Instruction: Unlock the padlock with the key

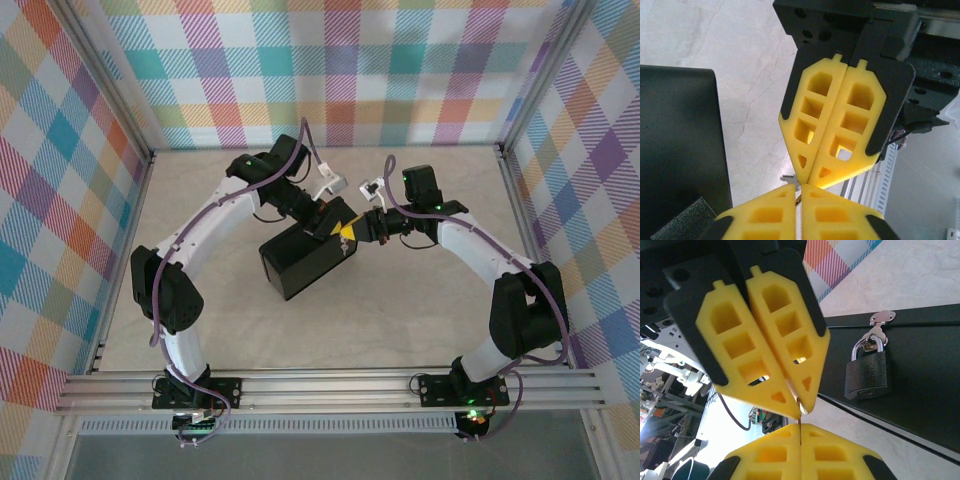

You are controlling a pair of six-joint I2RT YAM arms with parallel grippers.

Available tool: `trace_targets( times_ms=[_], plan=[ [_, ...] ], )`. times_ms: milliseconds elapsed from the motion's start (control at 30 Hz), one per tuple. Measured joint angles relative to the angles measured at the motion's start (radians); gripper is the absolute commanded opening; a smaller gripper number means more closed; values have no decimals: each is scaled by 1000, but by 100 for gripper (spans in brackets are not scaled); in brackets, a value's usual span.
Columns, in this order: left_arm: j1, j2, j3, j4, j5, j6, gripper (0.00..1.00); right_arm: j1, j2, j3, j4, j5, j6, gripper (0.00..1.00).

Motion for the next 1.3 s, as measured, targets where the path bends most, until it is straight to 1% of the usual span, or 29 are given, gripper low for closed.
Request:
trace_targets(
  times_ms=[33,367,400,467,533,633,767,933,1067,1200,1300],
  plan=[
    [0,0,0,0,1,5,0,0,1,0,0,-3,0,0],
    [1,0,-13,16,16,-2,0,-5,2,0,-1,-17,8,0],
    [2,-2,-21,30,19,-9,0,-7,3,0,-1,-14,11,1],
    [4,-4,-36,55,24,-28,0,-13,3,-5,4,-13,23,9],
    [13,-10,-55,85,31,-53,0,-19,3,-11,15,-13,36,14],
    [19,-15,-76,113,41,-85,0,-27,3,-14,34,-16,58,24],
    [40,-15,-85,132,40,-111,0,-37,3,-15,64,-22,68,28],
    [61,-15,-87,150,39,-136,0,-48,2,-26,103,-15,109,37],
    [72,-19,-92,165,42,-151,0,-56,1,-107,252,-1,232,46],
    [73,-34,-92,165,47,-157,0,-57,2,-209,445,20,402,47],
    [73,-41,-92,166,51,-158,0,-57,6,-240,579,24,501,47]
  ],
)
